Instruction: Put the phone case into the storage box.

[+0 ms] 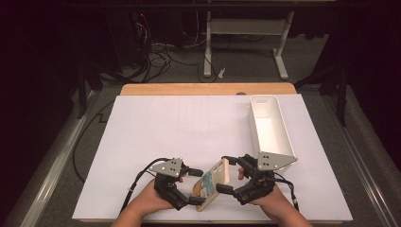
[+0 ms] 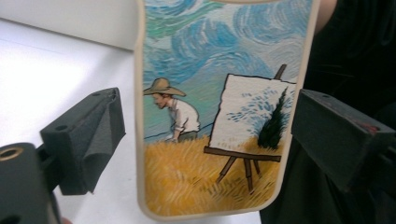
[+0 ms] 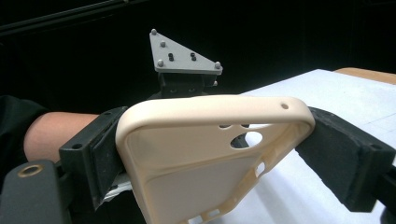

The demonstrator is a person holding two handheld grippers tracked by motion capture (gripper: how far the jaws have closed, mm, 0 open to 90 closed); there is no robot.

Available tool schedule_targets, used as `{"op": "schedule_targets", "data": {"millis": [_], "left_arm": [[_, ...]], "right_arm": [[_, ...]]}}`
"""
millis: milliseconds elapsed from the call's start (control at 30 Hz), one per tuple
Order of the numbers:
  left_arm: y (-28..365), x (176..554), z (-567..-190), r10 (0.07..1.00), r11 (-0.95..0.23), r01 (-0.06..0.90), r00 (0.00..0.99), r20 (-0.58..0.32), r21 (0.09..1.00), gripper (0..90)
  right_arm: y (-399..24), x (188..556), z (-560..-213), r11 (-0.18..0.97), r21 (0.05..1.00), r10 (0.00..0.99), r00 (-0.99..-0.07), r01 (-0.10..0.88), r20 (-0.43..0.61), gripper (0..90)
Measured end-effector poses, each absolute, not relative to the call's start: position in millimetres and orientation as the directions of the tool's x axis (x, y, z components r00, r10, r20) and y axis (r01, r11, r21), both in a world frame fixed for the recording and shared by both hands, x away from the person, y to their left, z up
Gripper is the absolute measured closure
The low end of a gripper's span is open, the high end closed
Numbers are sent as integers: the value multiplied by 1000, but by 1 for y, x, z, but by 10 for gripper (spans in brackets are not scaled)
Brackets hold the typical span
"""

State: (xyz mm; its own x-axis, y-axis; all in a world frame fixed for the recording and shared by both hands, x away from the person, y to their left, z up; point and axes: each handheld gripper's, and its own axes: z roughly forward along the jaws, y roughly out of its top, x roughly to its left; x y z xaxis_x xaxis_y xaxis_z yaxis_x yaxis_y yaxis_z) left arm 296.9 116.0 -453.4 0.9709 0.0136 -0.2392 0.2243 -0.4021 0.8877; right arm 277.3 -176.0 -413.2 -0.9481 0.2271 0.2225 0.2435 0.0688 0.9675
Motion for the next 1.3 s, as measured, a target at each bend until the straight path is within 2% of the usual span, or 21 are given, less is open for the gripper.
{"op": "schedule_targets", "data": {"millis": [400,733,800,900,1300], "left_arm": [[128,301,-453,147,-393,233,971,-189,890,94],[154,301,-451,337,-416,256,935,-113,873,79],[159,299,-451,375,-413,264,921,-101,872,24],[167,296,-450,420,-409,264,904,-77,874,23],[202,292,-456,556,-338,321,826,-88,885,1]], "right_arm": [[-181,278,-410,57,971,247,-946,231,211,124],[-183,276,-407,71,974,271,-944,214,188,125],[-185,276,-407,73,975,275,-944,209,182,125],[-185,276,-406,76,976,281,-943,206,177,125],[-190,275,-403,76,979,310,-938,189,157,125]]}}
